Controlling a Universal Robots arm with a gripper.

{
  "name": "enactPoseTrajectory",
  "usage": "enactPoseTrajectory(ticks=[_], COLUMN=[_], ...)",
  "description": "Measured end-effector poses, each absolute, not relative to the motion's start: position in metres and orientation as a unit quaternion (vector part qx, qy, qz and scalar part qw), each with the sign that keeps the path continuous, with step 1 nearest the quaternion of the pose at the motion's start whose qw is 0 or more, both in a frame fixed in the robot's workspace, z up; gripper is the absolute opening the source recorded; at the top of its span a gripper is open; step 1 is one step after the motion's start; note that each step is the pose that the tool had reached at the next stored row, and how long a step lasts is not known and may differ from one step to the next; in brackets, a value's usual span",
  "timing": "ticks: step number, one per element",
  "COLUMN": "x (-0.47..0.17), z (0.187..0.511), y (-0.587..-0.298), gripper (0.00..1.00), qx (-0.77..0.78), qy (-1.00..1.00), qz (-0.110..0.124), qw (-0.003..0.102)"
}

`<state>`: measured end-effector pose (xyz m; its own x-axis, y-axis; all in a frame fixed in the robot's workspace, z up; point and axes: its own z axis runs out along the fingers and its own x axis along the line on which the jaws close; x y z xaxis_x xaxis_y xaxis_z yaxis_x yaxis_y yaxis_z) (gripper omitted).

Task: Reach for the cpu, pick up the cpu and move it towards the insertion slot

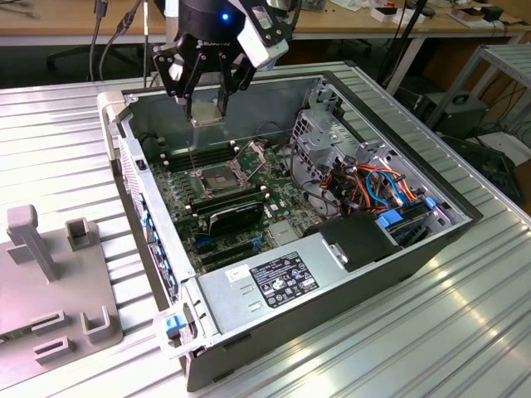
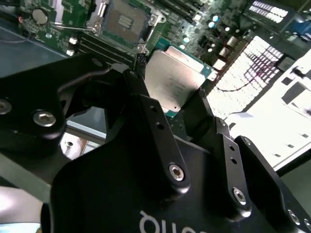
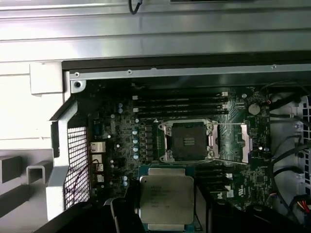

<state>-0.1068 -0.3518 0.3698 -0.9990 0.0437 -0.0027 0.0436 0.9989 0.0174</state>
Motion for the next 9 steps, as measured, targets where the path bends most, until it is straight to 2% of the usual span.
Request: enactPoseTrajectory(ticks=[9], x=[-0.094], z=[0.360], y=[-0.336], gripper=[0.55], qx=[0.005], qy=[1.000], qz=[0.009], qw=[0.001])
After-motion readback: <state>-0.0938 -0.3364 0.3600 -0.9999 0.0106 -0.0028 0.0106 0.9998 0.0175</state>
